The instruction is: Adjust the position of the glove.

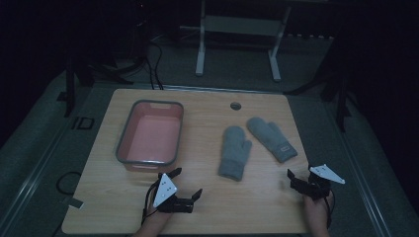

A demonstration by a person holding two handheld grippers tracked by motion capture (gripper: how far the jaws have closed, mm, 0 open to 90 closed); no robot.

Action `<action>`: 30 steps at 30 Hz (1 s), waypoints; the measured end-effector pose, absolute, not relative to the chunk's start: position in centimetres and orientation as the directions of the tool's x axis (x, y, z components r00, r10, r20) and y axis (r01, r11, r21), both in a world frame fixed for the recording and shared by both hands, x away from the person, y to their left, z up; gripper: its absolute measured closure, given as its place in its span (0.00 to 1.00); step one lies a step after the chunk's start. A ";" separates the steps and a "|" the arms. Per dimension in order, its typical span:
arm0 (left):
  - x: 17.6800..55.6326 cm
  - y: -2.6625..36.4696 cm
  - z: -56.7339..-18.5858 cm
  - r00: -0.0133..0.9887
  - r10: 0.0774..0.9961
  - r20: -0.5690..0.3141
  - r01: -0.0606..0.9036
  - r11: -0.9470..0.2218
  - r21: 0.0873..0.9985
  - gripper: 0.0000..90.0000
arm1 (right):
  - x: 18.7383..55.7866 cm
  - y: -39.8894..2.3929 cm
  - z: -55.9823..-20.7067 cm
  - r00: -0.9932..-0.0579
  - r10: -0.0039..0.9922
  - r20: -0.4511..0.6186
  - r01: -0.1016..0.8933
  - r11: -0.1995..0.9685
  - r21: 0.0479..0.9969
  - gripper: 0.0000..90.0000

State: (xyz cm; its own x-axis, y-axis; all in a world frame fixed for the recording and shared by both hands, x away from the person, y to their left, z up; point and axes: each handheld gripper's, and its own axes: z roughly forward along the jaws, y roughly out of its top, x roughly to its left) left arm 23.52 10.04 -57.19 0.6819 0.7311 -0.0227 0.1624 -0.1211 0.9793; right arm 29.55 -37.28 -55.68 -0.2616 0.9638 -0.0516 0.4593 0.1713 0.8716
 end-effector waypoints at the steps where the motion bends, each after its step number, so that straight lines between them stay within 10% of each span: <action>1: 23.5 10.1 -57.2 0.680 0.733 -0.026 0.164 -0.117 0.979 0.02 | 29.5 -37.3 -55.7 -0.262 0.964 -0.051 0.460 0.171 0.871 0.15; 30: 23.4 10.2 -57.2 0.674 0.737 -0.047 0.169 -0.092 0.981 0.02 | 30.8 -36.1 -53.2 -0.402 0.914 -0.044 0.481 0.252 0.840 0.16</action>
